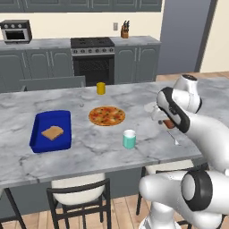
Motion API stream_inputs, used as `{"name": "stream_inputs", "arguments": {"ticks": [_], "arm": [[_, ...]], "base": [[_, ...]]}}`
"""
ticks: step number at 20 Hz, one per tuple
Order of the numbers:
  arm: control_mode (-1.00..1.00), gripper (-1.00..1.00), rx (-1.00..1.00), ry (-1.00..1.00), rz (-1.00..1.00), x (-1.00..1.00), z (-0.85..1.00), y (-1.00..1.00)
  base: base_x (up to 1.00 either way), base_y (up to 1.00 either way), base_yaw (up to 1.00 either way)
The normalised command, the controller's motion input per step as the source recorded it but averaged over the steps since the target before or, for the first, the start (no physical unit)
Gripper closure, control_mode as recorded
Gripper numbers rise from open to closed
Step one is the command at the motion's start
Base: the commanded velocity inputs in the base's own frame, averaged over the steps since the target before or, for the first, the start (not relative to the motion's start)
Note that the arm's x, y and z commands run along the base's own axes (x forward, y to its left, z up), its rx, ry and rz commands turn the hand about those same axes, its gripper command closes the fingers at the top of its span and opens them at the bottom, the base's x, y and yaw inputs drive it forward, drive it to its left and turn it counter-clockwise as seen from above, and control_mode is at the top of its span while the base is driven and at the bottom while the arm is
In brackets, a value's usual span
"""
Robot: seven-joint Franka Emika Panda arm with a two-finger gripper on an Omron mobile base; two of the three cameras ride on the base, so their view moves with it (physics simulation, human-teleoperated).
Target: Take the pizza cutter from the drawer on the left and place it on the dining counter for cutting.
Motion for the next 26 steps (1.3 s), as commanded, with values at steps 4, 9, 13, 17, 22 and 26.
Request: {"name": "stream_inputs", "arguments": {"ticks": [4, 9, 13, 17, 22, 26], "arm": [[-1.00, 1.00, 0.00, 0.01, 0.00, 1.00, 0.00, 0.01], [-1.00, 1.00, -0.02, 0.09, 0.00, 0.99, 0.00, 0.23], [-1.00, 1.00, -0.03, 0.10, 0.00, 1.00, 0.00, 0.28], [-1.00, 1.00, -0.01, 0.07, 0.00, 0.89, -0.13, 0.12], [-1.00, 1.00, -0.02, 0.00, 0.00, 0.83, -0.43, 0.02], [-1.00, 1.00, -0.04, -0.04, 0.01, 0.50, -0.59, 0.06]], "base": [[0.00, 0.00, 0.00], [0.00, 0.00, 0.00], [0.00, 0.00, 0.00], [0.00, 0.00, 0.00], [0.00, 0.00, 0.00], [0.00, 0.00, 0.00]]}}
